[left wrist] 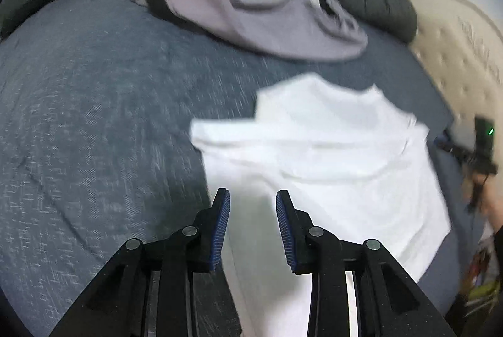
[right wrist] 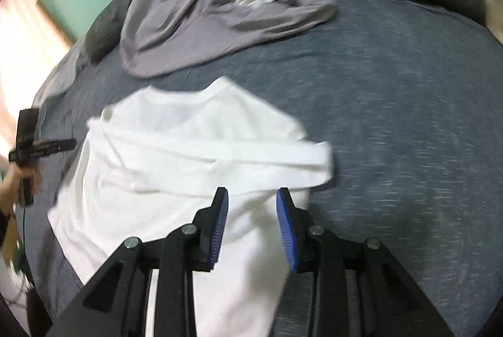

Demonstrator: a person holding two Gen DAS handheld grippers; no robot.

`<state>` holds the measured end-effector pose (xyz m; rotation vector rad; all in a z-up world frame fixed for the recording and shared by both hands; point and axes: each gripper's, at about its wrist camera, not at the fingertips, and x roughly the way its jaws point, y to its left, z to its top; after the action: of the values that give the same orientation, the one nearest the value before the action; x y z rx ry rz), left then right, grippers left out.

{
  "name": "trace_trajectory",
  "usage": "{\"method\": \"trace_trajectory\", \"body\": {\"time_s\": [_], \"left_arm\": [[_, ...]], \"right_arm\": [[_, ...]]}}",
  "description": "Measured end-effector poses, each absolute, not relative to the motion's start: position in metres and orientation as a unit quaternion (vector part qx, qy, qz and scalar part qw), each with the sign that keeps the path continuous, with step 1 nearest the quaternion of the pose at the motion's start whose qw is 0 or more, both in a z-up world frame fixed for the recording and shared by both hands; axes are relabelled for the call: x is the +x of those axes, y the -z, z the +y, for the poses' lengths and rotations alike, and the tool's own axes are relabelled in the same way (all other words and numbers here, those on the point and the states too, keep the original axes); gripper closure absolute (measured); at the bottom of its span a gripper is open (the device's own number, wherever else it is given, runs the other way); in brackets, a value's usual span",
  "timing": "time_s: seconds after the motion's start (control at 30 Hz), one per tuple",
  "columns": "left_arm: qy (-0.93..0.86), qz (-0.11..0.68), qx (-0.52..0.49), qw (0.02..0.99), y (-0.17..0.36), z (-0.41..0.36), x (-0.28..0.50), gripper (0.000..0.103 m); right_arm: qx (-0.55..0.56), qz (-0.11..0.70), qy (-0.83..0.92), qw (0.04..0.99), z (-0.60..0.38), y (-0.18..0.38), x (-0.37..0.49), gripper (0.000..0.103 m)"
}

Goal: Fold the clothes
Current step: 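Open both grippers and withdraw from the folded shirt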

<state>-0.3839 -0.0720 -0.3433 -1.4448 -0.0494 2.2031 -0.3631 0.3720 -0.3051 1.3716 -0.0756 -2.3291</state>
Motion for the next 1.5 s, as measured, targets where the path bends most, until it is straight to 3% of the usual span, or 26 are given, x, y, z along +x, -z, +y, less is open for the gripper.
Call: {"method": "trace_trajectory", "body": {"time_s": [0.17,0.3,0.7,0.77,0.87,0.97,1.13,1.5], "left_arm": [[-0.801,0.009,-0.547,0.243,0.368,-0.058,-0.392,0.070],[-0.814,-0.006,-0.531,0.236,0.373,-0.064,-0.411,0.070],[-0.859,-0.059,-0.479,0.170,0.350,-0.085,-0.468,0.069],[-0.860,-0.057,-0.477,0.175,0.352,-0.090,-0.465,0.059],[-0.860,-0.048,-0.478,0.173,0.361,-0.096,-0.460,0.054],[-0.861,-0.063,-0.475,0.173,0.367,-0.105,-0.457,0.054],[-0.864,-0.054,-0.466,0.184,0.369,-0.099,-0.461,0.054],[-0.855,-0.084,-0.465,0.215,0.377,-0.082,-0.477,0.054]], "right_arm": [[0.517,0.055,0.828,0.209,0.344,0.329,-0.369,0.070],[0.509,0.066,0.838,0.183,0.344,0.338,-0.387,0.070],[0.445,-0.006,0.887,0.121,0.376,0.313,-0.440,0.070],[0.445,-0.014,0.886,0.127,0.386,0.312,-0.437,0.070],[0.455,-0.023,0.882,0.119,0.400,0.319,-0.432,0.069],[0.452,-0.040,0.883,0.124,0.409,0.323,-0.428,0.058],[0.460,-0.011,0.878,0.131,0.398,0.332,-0.434,0.057],[0.443,-0.032,0.878,0.175,0.398,0.333,-0.434,0.057]]}}
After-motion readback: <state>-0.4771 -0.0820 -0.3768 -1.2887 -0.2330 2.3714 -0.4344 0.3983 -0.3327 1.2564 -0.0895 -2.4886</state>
